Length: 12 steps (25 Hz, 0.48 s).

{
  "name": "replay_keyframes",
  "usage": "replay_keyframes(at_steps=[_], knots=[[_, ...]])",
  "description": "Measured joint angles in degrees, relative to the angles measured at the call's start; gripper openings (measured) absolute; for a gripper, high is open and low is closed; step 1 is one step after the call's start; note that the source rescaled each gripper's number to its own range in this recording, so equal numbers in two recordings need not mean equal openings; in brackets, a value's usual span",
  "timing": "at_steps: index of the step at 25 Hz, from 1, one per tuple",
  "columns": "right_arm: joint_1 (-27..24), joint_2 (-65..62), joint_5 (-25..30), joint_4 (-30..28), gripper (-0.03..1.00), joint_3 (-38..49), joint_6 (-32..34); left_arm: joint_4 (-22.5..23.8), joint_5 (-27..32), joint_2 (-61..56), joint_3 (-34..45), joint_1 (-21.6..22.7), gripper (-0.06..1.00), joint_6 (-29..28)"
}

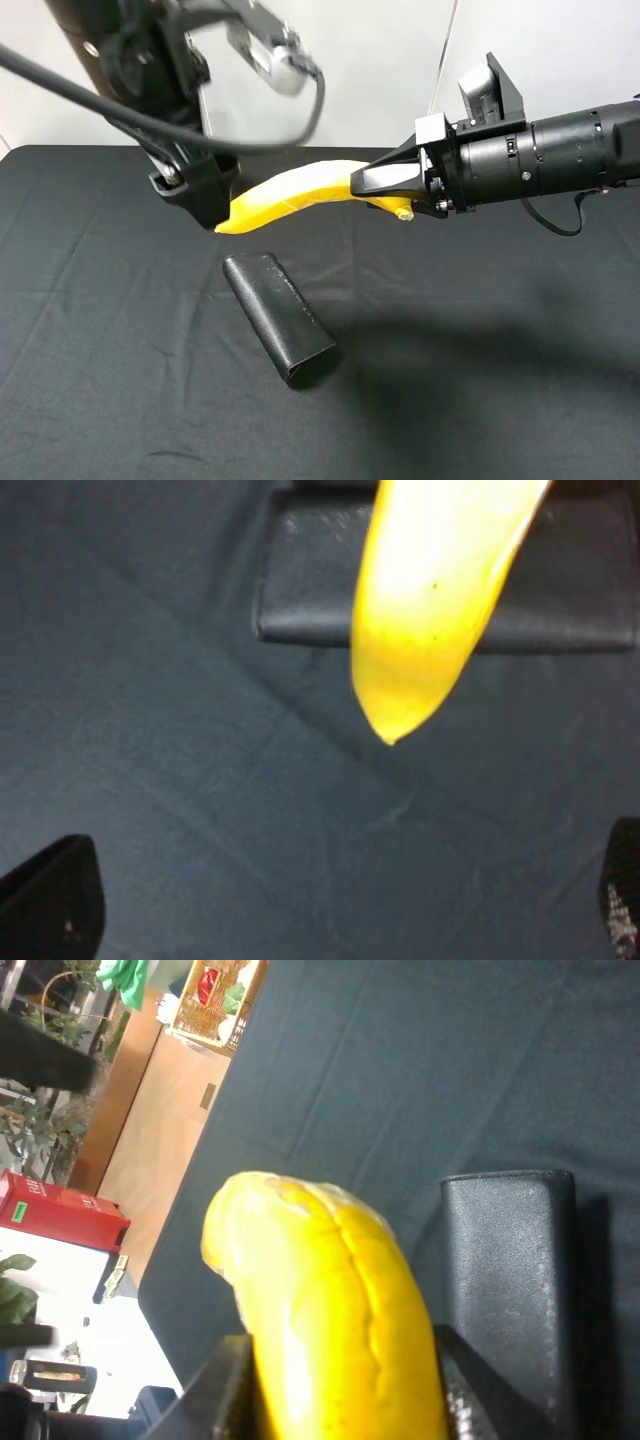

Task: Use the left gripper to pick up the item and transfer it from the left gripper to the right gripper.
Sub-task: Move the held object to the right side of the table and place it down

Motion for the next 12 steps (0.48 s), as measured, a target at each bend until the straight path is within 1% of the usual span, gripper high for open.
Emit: replay_keyframes(at_steps=[9,12], knots=[[0.0,0.0,-2.1,0.0,0.04,0.0,0.0,0.3,0.2,-14.5,0.1,0.0,1.0,-6.5],[0.0,0.0,-2.2,0.0,0.04,0.0,0.0,0.3,0.2,-20.9,2.9,0.0,1.0,-8.4]])
